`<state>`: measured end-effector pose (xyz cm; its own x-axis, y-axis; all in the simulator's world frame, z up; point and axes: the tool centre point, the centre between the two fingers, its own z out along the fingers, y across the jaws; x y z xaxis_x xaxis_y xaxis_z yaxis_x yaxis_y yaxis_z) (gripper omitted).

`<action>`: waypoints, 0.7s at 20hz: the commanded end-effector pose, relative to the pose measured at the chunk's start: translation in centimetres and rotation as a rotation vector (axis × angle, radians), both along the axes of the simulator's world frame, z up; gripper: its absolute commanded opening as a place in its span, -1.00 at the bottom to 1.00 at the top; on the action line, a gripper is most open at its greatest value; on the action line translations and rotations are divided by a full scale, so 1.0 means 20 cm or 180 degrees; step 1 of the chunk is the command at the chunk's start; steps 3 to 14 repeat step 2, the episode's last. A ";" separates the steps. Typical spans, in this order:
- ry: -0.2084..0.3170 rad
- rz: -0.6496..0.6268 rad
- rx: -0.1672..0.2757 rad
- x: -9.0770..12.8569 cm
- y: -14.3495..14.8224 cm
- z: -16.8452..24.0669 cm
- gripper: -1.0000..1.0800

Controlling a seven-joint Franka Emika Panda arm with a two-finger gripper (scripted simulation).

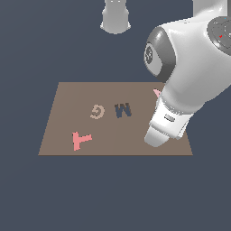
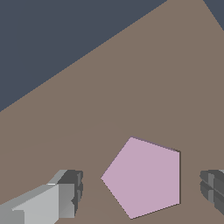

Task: Insert a designated object into the corresponding slot on a board.

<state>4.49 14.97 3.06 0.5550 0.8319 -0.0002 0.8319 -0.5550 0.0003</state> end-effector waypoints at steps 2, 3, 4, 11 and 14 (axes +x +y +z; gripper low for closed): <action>-0.0001 0.0000 0.0000 0.00 0.00 0.00 0.92; -0.0001 0.0000 0.0000 0.00 0.00 0.00 0.92; -0.0001 0.0000 0.0000 0.00 0.00 0.00 0.92; -0.0001 0.0000 0.0000 0.00 0.00 0.00 0.92; -0.0001 0.0000 0.0000 0.00 0.00 0.00 0.92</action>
